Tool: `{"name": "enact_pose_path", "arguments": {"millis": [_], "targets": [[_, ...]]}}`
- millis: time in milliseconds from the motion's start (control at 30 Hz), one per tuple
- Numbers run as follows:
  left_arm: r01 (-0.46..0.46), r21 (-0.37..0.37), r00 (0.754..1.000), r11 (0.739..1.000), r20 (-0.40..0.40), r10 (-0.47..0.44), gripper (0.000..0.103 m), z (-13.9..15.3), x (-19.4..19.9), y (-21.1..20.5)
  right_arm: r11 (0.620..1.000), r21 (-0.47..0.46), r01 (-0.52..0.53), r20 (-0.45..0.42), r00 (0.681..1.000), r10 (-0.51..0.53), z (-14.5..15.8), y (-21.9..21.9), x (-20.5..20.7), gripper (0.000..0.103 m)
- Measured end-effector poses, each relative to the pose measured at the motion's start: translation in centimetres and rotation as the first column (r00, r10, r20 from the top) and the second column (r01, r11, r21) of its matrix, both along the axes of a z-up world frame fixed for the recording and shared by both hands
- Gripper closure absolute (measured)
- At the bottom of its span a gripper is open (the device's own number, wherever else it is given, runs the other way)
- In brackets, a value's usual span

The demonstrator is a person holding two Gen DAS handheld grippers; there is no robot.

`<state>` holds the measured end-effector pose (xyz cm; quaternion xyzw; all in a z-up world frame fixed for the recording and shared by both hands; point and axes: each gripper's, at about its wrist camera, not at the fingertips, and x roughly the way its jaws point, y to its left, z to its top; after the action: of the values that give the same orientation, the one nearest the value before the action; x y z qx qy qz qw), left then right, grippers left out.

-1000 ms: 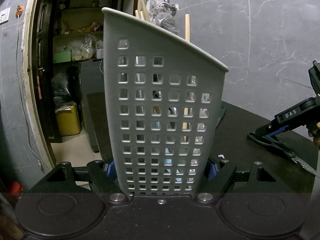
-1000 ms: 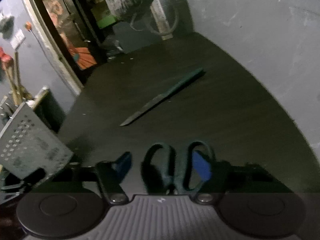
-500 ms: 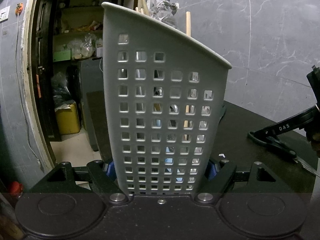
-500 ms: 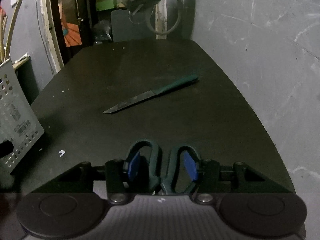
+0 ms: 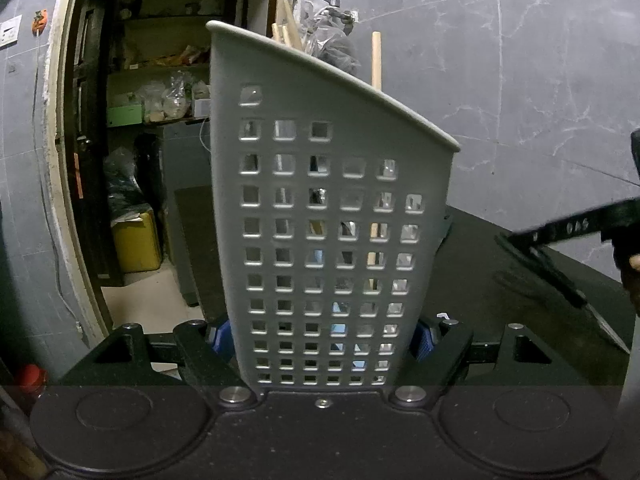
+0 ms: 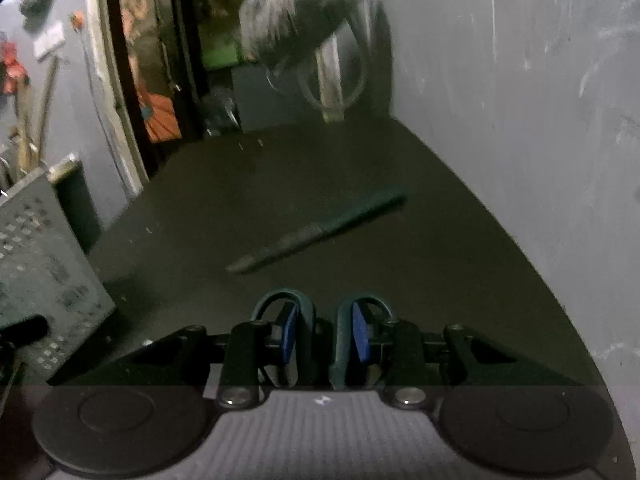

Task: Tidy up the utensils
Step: 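Lift the scissors and carry them above the caddy with the right tool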

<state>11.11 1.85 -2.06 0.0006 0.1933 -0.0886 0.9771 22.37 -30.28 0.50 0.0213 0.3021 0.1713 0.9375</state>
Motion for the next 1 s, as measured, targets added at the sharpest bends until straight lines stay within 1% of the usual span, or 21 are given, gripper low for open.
{"name": "enact_pose_path", "arguments": {"millis": [167,267,433,700,833,933,1000], "targets": [[-0.003,0.002,1.0,1.0,-0.001,0.003,0.022,0.1,0.0,-0.1,0.997,0.065,-0.034,0.141,0.99,0.024,1.9,-0.2,-1.4,0.07],[-0.005,0.009,1.0,1.0,-0.001,0.005,0.022,0.1,0.1,-0.3,0.993,0.101,-0.056,0.243,0.97,0.03,2.8,-0.3,-2.3,0.07],[-0.005,0.009,1.0,1.0,-0.002,0.005,0.022,0.1,0.1,-0.3,0.987,0.142,-0.076,0.372,0.928,0.017,3.4,-0.3,-3.2,0.07],[-0.005,0.012,1.0,1.0,-0.002,0.005,0.022,0.1,0.1,-0.4,0.976,0.191,-0.1,0.495,0.869,-0.008,4.0,0.2,-3.3,0.07],[-0.006,0.012,1.0,1.0,-0.004,0.006,0.022,0.1,0.1,-0.4,0.97,0.216,-0.112,0.566,0.823,-0.031,4.2,0.4,-3.8,0.07],[-0.006,0.014,1.0,1.0,-0.004,0.006,0.022,0.1,0.1,-0.5,0.966,0.227,-0.12,0.602,0.798,-0.042,4.0,0.6,-4.2,0.07],[-0.006,0.014,1.0,1.0,-0.004,0.006,0.022,0.1,0.1,-0.5,0.968,0.219,-0.121,0.623,0.781,-0.043,3.7,0.8,-4.7,0.07]]}}
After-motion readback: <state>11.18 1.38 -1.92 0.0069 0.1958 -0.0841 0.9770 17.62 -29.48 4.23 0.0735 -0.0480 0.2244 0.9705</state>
